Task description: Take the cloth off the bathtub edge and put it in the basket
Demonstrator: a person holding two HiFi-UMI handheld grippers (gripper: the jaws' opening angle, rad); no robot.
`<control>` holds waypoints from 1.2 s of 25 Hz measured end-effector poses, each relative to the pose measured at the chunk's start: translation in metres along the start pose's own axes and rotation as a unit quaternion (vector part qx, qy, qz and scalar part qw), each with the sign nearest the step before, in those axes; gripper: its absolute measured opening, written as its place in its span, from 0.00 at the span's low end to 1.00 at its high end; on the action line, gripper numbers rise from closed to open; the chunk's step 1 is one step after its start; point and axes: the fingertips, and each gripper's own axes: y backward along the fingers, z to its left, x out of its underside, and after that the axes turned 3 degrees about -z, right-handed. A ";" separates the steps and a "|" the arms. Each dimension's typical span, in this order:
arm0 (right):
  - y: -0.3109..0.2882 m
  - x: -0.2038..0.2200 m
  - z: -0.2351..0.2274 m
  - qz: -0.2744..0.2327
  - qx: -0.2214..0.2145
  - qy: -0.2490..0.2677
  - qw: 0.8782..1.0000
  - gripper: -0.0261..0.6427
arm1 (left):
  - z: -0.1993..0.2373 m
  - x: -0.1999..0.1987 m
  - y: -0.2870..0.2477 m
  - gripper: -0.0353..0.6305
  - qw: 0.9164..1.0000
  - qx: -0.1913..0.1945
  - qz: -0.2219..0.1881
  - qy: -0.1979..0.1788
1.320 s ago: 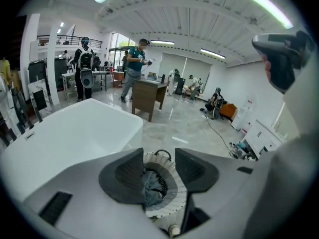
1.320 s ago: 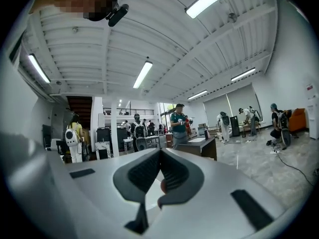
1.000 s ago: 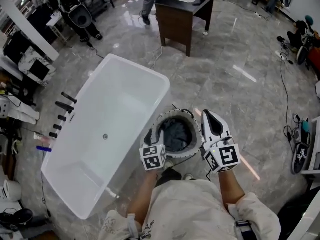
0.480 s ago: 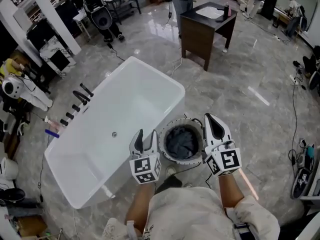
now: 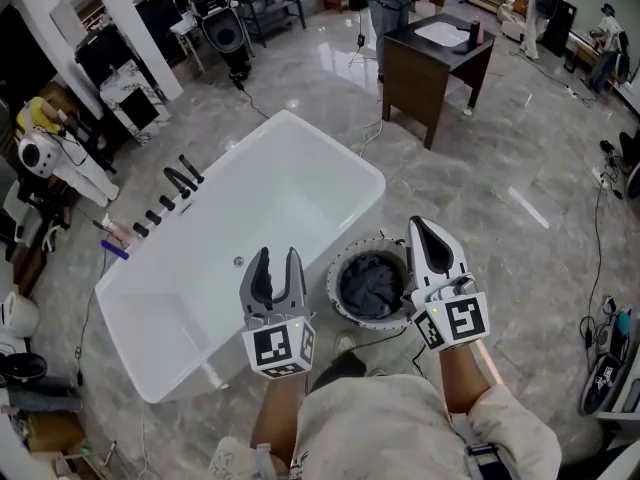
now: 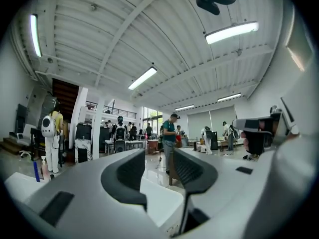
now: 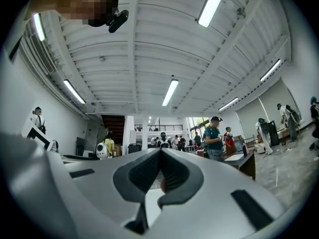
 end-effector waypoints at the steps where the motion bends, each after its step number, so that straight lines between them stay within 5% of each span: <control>1: 0.000 -0.004 0.002 -0.003 -0.002 0.002 1.000 0.02 | 0.002 -0.007 0.003 0.31 1.000 -0.003 -0.008 -0.003; 11: -0.002 -0.017 0.014 -0.017 -0.006 0.006 1.000 0.02 | 0.010 -0.057 0.019 0.24 0.998 -0.036 -0.054 -0.014; 30: -0.002 -0.011 0.001 -0.001 0.005 0.042 0.999 0.02 | -0.004 -0.043 0.002 0.06 0.999 -0.009 -0.046 -0.003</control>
